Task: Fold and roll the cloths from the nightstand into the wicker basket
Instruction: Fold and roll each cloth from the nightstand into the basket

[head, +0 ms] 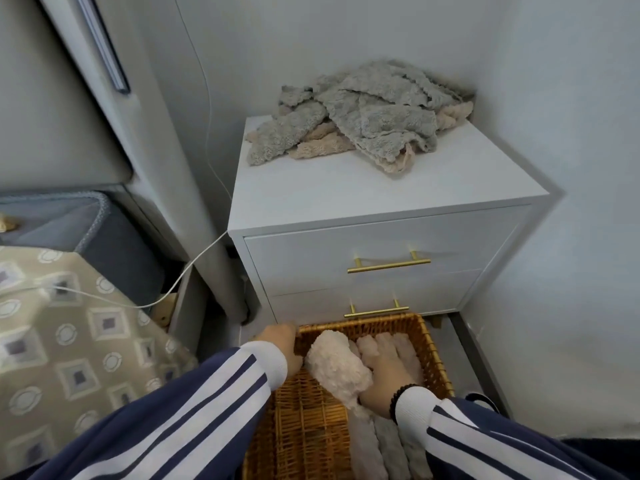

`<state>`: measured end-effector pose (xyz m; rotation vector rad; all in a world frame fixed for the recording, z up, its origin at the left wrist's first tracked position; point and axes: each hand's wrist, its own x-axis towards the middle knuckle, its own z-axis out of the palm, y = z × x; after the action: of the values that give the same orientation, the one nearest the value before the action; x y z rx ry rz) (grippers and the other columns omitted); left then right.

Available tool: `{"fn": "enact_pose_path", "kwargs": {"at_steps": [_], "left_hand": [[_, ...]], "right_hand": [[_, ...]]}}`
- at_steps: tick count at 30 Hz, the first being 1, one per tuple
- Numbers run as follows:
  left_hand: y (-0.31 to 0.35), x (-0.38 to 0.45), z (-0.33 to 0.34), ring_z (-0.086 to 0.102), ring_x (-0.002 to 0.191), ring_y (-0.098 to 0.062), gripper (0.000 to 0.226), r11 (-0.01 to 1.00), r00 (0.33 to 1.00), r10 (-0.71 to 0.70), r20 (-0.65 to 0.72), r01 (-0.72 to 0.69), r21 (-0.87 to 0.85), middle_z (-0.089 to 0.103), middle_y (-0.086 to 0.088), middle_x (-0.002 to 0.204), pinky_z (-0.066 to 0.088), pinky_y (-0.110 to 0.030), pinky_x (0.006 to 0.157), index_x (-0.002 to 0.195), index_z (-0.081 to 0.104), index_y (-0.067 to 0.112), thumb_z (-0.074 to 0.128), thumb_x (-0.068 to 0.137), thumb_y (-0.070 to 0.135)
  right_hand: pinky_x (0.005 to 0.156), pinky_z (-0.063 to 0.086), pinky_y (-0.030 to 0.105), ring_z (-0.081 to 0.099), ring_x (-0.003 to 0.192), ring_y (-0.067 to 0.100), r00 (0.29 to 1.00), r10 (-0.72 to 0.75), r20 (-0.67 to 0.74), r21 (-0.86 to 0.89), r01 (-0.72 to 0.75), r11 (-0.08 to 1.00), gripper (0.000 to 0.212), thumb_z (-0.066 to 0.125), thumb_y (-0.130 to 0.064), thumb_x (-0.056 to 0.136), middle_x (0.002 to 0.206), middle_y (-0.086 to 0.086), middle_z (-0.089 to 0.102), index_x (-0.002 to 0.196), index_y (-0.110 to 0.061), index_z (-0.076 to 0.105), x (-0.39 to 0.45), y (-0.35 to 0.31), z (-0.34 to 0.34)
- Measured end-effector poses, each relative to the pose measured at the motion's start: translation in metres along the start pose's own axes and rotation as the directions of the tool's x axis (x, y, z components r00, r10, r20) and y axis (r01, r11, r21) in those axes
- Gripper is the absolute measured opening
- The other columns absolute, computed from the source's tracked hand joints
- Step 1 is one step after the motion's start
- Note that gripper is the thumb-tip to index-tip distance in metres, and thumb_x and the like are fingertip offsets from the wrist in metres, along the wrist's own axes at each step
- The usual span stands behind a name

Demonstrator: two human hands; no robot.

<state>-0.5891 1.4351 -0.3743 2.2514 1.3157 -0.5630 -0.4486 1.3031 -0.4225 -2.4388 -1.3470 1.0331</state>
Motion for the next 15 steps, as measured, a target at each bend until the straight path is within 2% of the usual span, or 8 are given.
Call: {"fn": "enact_pose_path", "kwargs": {"at_steps": [2,3,5,6,8,11,13,15], "left_hand": [[0.001,0.007,0.014,0.06,0.105,-0.019,0.035,0.994,0.999,-0.041,0.036,0.044,-0.102,0.062,-0.001,0.12,0.051,-0.027,0.09,0.125,0.054,0.022,0.057,0.09,0.023],[0.001,0.009,0.021,0.06,0.102,-0.017,0.031,0.985,0.996,-0.058,0.067,0.068,-0.156,0.063,0.0,0.118,0.05,-0.025,0.089,0.121,0.058,0.022,0.057,0.09,0.022],[0.0,0.015,0.038,0.064,0.098,-0.017,0.027,0.951,0.983,-0.095,0.155,0.136,-0.279,0.067,-0.003,0.111,0.053,-0.028,0.089,0.116,0.062,0.017,0.057,0.09,0.021],[0.0,0.017,0.047,0.067,0.095,-0.018,0.028,0.913,0.973,-0.113,0.202,0.182,-0.366,0.069,-0.006,0.107,0.055,-0.032,0.089,0.116,0.062,0.013,0.057,0.09,0.019],[0.0,0.024,0.063,0.07,0.09,-0.021,0.026,0.788,0.948,-0.147,0.282,0.285,-0.546,0.069,-0.01,0.101,0.058,-0.036,0.084,0.117,0.058,0.01,0.055,0.092,0.018],[-0.002,0.037,0.078,0.067,0.083,-0.026,0.007,0.559,0.905,-0.226,0.36,0.423,-0.714,0.065,-0.011,0.09,0.057,-0.037,0.076,0.1,0.055,0.011,0.053,0.095,0.014],[-0.004,0.044,0.083,0.065,0.076,-0.028,0.006,0.375,0.873,-0.237,0.426,0.486,-0.789,0.062,-0.012,0.086,0.055,-0.034,0.06,0.09,0.055,0.012,0.054,0.096,0.013],[-0.006,0.054,0.09,0.063,0.076,-0.028,0.017,0.277,0.854,-0.246,0.459,0.516,-0.811,0.06,-0.01,0.082,0.053,-0.034,0.059,0.08,0.052,0.015,0.052,0.097,0.014]], "right_hand": [[0.079,0.036,0.013,0.048,0.1,0.01,0.996,0.07,0.058,0.116,-0.077,0.99,0.049,0.058,-0.023,0.088,0.11,-0.005,0.05,0.135,-0.021,0.046,0.005,0.002,0.008],[0.078,0.037,0.012,0.046,0.097,0.009,0.995,0.078,0.066,0.122,-0.086,0.989,0.048,0.057,-0.022,0.088,0.111,-0.004,0.051,0.134,-0.02,0.047,0.007,0.001,0.011],[0.089,0.045,0.021,0.051,0.104,0.015,0.991,0.114,0.063,0.094,-0.12,0.988,0.057,0.058,-0.029,0.081,0.126,0.001,0.053,0.136,-0.028,0.045,0.016,0.0,0.024],[0.089,0.048,0.028,0.053,0.105,0.019,0.988,0.132,0.085,0.08,-0.139,0.987,0.062,0.058,-0.032,0.077,0.127,0.003,0.055,0.136,-0.031,0.042,0.02,-0.002,0.029],[0.079,0.046,0.027,0.054,0.096,0.019,0.979,0.148,0.137,0.037,-0.155,0.987,0.055,0.057,-0.029,0.081,0.118,0.004,0.058,0.134,-0.027,0.043,0.029,-0.004,0.041],[0.072,0.047,0.028,0.058,0.092,0.02,0.968,0.153,0.198,0.023,-0.161,0.987,0.019,0.053,-0.021,0.087,0.105,0.004,0.062,0.105,-0.018,0.059,0.041,-0.007,0.055],[0.075,0.05,0.029,0.059,0.09,0.021,0.969,0.146,0.198,0.053,-0.16,0.986,0.015,0.053,-0.02,0.087,0.107,0.006,0.063,0.1,-0.017,0.059,0.046,-0.01,0.064],[0.074,0.048,0.028,0.055,0.087,0.02,0.965,0.14,0.22,0.084,-0.162,0.983,0.016,0.053,-0.02,0.088,0.109,0.007,0.062,0.102,-0.017,0.058,0.053,-0.011,0.073]]}}
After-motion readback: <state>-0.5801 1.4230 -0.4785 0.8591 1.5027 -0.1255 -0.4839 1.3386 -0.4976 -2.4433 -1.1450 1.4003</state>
